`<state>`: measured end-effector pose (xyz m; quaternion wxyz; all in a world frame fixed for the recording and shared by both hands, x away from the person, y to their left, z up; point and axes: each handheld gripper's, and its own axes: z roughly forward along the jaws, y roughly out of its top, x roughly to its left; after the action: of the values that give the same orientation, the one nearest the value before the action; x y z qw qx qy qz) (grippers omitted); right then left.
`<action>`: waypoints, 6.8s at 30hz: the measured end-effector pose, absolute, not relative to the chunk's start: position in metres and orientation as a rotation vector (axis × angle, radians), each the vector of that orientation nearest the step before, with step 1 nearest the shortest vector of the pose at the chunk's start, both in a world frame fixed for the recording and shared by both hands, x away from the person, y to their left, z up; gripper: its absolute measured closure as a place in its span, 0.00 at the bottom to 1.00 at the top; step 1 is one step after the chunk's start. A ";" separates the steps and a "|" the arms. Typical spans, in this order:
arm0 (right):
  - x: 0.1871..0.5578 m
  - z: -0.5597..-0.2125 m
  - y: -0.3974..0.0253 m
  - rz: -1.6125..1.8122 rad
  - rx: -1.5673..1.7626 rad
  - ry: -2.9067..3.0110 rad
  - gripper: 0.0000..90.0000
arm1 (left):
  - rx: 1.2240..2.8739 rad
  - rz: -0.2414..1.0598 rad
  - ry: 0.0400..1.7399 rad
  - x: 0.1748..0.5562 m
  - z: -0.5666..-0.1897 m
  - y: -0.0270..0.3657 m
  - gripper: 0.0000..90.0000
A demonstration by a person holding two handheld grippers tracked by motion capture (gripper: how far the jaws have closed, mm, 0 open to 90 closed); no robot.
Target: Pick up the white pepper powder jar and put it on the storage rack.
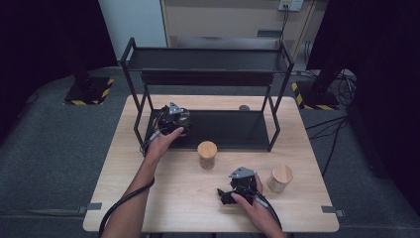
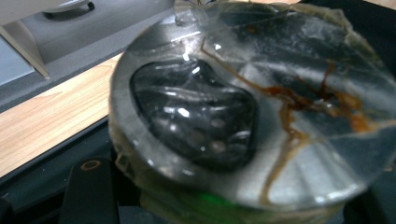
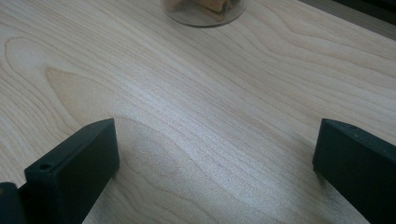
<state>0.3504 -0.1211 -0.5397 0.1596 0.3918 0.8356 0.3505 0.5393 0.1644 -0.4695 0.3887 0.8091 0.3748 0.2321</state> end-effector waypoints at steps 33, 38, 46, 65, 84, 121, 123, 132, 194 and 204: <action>0.350 -0.540 -0.121 1.002 1.120 2.388 0.00 | 2.042 0.557 0.989 0.557 -0.484 0.150 0.33; 0.350 -0.540 -0.121 1.002 1.121 2.389 0.00 | 2.041 0.552 0.999 0.559 -0.486 0.150 0.33; 0.350 -0.540 -0.121 1.002 1.120 2.388 0.00 | 2.038 0.551 1.000 0.560 -0.489 0.150 0.33; 0.350 -0.540 -0.121 1.003 1.120 2.388 0.00 | 2.019 0.526 1.032 0.565 -0.497 0.148 0.33; 0.350 -0.540 -0.121 1.003 1.120 2.388 0.00 | 2.007 0.517 1.061 0.562 -0.505 0.153 0.20; 0.350 -0.540 -0.121 1.002 1.121 2.389 0.00 | 1.938 0.573 1.058 0.501 -0.478 0.176 0.06; 0.350 -0.540 -0.121 1.002 1.121 2.389 0.00 | 1.936 0.572 1.058 0.495 -0.478 0.176 0.06; 0.350 -0.540 -0.121 1.001 1.121 2.390 0.00 | 1.958 0.555 1.051 0.474 -0.484 0.170 0.06; 0.350 -0.539 -0.121 1.001 1.121 2.393 0.00 | 1.998 0.539 1.172 0.332 -0.486 0.226 0.05; 0.350 -0.539 -0.121 1.000 1.124 2.390 0.00 | 2.027 0.502 1.246 0.323 -0.504 0.226 0.03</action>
<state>0.3501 -0.1209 -0.5395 0.1582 0.3929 0.8357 0.3495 0.3229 0.2260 -0.5044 0.3473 0.7816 0.4806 0.1936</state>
